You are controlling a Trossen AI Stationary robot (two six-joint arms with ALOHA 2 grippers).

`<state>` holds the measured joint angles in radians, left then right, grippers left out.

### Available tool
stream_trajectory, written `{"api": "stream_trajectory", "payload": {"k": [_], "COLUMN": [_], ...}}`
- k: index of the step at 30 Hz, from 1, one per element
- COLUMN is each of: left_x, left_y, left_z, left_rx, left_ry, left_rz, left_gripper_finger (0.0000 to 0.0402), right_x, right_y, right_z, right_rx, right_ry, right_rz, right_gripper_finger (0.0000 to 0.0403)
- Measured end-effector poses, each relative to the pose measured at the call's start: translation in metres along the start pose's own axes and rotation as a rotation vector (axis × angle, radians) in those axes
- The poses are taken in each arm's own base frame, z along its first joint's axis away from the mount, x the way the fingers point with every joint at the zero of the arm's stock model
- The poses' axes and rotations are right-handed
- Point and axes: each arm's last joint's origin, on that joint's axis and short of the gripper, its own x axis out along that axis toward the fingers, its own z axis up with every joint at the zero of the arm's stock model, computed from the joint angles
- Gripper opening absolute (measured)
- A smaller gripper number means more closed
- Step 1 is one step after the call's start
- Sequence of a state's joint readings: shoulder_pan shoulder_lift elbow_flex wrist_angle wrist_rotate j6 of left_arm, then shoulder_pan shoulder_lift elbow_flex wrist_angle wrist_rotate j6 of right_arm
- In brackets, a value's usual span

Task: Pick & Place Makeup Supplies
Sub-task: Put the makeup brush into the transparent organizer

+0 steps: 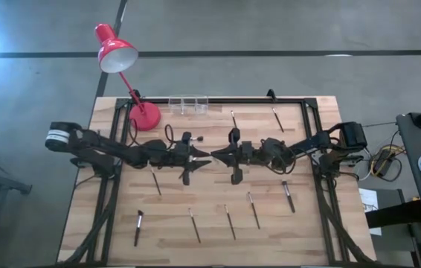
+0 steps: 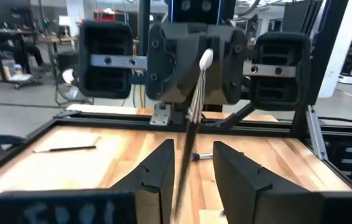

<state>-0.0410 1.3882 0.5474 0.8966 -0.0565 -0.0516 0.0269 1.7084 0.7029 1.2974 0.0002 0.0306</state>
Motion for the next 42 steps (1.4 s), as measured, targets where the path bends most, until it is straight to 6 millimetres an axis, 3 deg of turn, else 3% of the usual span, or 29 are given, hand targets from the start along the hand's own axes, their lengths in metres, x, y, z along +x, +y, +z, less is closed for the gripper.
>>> {"api": "stream_trajectory", "payload": {"k": [11, 25, 29, 34, 42], "left_x": [0.0, 0.017, 0.018, 0.018, 0.011], "left_y": [-0.005, -0.007, -0.006, -0.004, 0.019], "left_z": [0.007, 0.014, 0.011, 0.011, 0.015], "left_rx": [0.018, 0.031, 0.05, 0.056, 0.039], "left_ry": [-0.053, -0.095, -0.08, -0.076, 0.033], "left_rz": [0.007, 0.0, 0.02, 0.084, 0.323], "left_gripper_finger": [0.0106, 0.0105, 0.0082, 0.0015, 0.0011], "right_x": [0.0, 0.0, 0.0, 0.0, -0.005], "right_y": [0.0, 0.0, 0.0, 0.0, -0.003], "right_z": [0.0, 0.001, 0.0, 0.001, 0.018], "right_rx": [0.003, 0.011, 0.01, 0.019, -0.035], "right_ry": [0.0, -0.005, -0.003, -0.001, 0.109], "right_rz": [0.0, 0.0, 0.0, -0.005, -0.085], "right_gripper_finger": [0.0008, 0.0008, 0.0008, 0.001, 0.0065]}}
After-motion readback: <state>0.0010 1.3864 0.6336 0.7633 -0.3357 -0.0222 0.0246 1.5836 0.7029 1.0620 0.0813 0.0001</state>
